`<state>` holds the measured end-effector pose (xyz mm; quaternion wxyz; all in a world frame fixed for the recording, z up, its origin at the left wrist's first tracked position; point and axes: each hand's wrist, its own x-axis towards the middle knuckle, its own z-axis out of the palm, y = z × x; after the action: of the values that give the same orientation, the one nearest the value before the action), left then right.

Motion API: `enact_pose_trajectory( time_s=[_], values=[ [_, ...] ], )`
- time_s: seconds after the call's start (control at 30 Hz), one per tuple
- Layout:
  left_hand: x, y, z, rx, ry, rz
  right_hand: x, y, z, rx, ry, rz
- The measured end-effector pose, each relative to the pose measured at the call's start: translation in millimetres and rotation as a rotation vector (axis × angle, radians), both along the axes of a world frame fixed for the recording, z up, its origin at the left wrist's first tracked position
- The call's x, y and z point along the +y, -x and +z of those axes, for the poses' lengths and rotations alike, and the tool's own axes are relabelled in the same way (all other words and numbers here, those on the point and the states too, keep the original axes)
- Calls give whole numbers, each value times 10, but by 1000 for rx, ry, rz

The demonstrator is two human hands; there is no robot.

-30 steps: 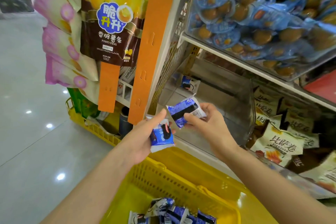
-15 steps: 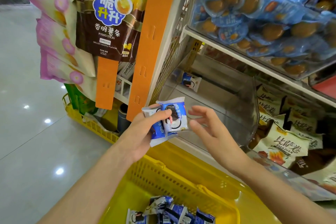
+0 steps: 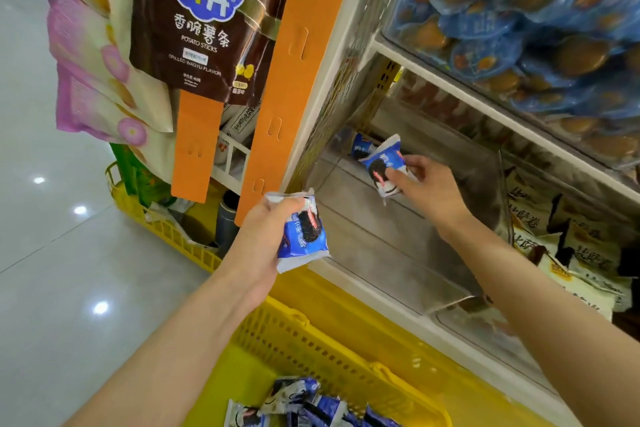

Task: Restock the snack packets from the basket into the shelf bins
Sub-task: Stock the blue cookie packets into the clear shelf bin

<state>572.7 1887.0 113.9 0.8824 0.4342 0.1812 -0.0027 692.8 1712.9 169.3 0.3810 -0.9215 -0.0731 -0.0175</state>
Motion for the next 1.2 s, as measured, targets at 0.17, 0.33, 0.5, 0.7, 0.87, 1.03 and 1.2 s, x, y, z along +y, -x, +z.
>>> enact_pose_trajectory(
  time_s=[0.17, 0.33, 0.5, 0.7, 0.87, 1.03, 1.2],
  values=[
    [38, -87, -12, 34, 34, 73, 1, -638, -268, 13, 252, -13],
    [103, -166, -71, 35, -22, 102, 163, -1015, -472, -39, 378, 54],
    [136, -216, -161, 44, -37, 99, 234, -1200, -561, -91, 491, 57],
    [130, -215, -178, 11, -98, 100, 270, -1289, -559, -240, 736, 110],
    [146, -163, -118, -16, -99, 80, 339, -1297, -564, -268, 845, 129],
    [153, -119, -29, -37, -102, 104, 302, -1072, -477, -348, 786, 148],
    [111, -45, 29, -45, -84, 102, 383, -238, -196, -381, 189, 210]
  ],
)
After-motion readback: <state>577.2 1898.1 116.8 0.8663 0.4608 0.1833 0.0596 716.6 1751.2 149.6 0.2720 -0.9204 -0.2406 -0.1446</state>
